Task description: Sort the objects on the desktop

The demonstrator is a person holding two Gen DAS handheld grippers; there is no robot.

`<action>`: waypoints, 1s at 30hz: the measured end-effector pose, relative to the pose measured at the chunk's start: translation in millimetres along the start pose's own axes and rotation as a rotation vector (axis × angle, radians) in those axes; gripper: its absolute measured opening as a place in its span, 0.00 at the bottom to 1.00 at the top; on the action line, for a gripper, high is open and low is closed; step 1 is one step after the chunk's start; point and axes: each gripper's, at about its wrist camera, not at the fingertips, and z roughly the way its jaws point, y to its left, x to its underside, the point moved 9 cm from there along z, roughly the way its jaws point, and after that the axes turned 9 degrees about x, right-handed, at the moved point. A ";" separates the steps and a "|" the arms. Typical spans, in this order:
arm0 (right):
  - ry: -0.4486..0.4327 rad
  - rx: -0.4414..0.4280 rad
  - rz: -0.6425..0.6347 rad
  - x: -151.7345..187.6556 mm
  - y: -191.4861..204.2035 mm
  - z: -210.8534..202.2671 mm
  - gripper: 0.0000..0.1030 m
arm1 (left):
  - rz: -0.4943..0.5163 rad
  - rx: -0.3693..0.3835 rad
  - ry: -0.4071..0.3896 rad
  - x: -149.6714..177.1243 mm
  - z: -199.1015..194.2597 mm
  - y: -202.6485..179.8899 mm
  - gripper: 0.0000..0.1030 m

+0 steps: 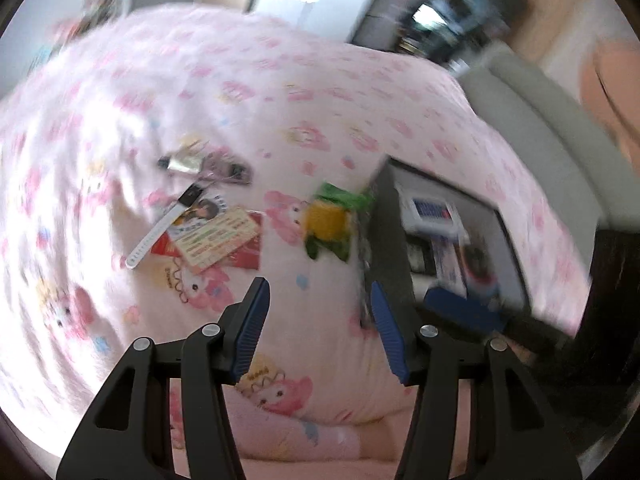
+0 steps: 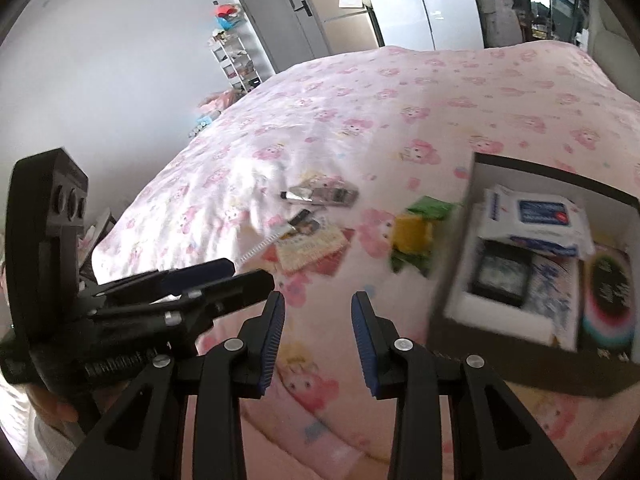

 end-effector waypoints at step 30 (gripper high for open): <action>0.271 0.035 0.028 12.9 15.8 199.0 0.29 | -0.597 -0.038 0.220 30.1 129.1 143.3 0.13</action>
